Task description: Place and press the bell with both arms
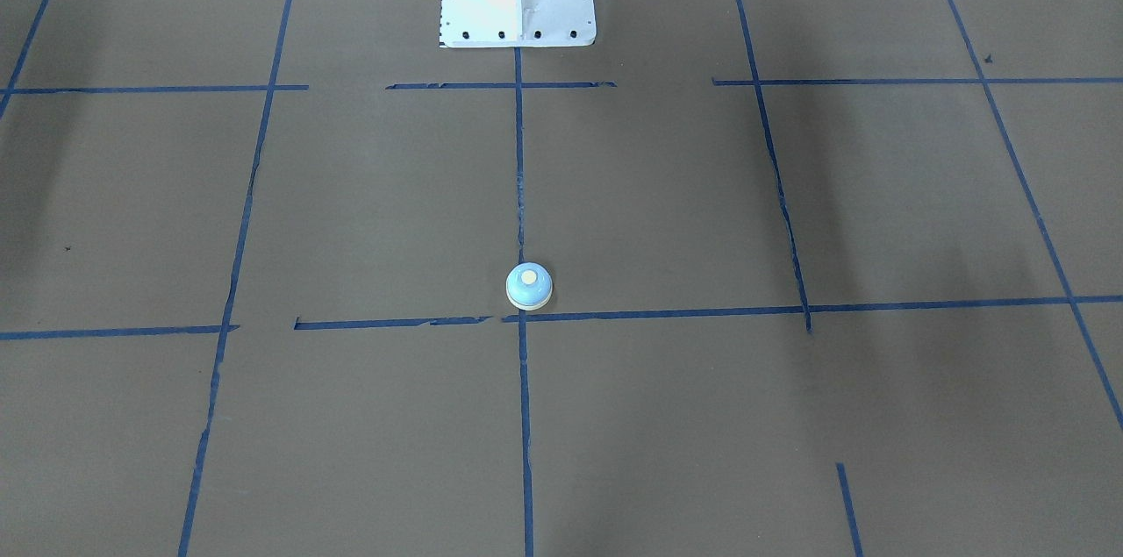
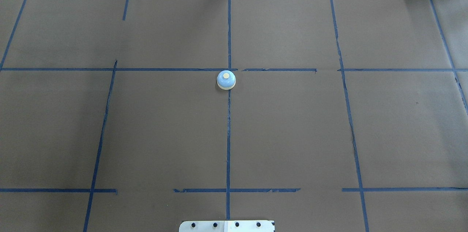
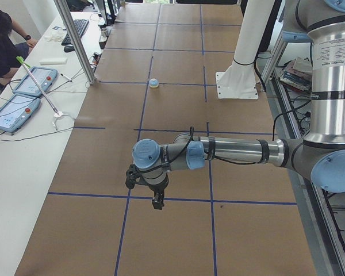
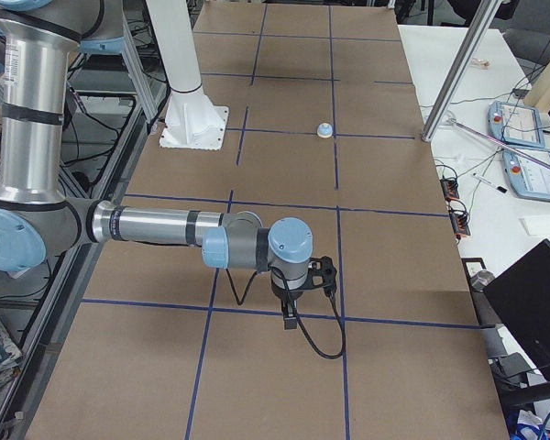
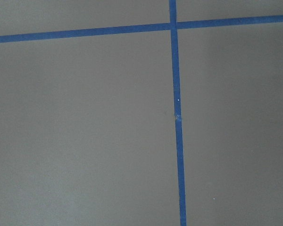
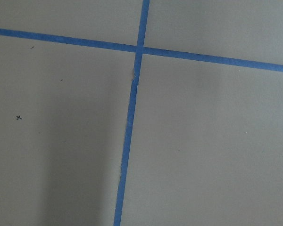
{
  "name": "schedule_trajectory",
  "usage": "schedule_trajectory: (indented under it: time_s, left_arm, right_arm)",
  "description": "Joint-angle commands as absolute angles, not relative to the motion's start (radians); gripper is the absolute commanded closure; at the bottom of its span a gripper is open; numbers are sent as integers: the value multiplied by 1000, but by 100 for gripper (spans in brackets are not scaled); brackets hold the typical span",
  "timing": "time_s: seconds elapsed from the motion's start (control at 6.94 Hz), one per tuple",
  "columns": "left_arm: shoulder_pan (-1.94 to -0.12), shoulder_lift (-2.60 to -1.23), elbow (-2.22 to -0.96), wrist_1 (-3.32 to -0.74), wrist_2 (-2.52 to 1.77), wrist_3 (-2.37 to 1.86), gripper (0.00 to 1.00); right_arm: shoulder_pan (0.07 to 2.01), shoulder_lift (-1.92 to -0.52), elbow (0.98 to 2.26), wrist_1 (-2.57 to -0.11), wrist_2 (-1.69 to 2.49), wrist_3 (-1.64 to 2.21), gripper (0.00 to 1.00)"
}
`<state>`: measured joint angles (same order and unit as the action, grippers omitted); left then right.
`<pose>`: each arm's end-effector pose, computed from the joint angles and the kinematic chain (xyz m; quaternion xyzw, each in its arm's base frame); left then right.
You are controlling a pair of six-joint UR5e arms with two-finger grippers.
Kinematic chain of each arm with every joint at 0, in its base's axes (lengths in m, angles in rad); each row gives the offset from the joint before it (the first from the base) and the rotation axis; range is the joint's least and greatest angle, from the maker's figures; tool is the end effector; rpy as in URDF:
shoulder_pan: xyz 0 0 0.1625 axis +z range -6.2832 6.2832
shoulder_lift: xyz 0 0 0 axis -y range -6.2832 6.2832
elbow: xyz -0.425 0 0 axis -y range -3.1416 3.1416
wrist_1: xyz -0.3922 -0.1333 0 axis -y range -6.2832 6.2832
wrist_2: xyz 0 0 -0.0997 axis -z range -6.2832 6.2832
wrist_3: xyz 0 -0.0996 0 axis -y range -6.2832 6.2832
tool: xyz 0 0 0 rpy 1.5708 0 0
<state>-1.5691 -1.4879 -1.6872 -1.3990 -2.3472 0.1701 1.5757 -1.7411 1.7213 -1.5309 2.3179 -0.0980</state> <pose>-0.0628 -0.4458 0.6570 -0.0320 0.3817 0.0532 0.9222 0.0677 -0.4209 0.6602 0.0281 -0.3639 -0.0470 0.9298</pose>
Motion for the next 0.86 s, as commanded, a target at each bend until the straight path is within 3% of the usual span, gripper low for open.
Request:
schedule_trajectory:
  time_s: [0.0,0.72]
  left_arm:
    - [-1569,-1488,-1687,-1399,-2347,170,0]
    - [-1569,-1488,-1687,-1399,-2347,170,0]
  right_arm:
    - [1575,-1746,1726,-1526,2324,-77,0]
    - [1575,-1747,1724,-1516,2325,-77,0]
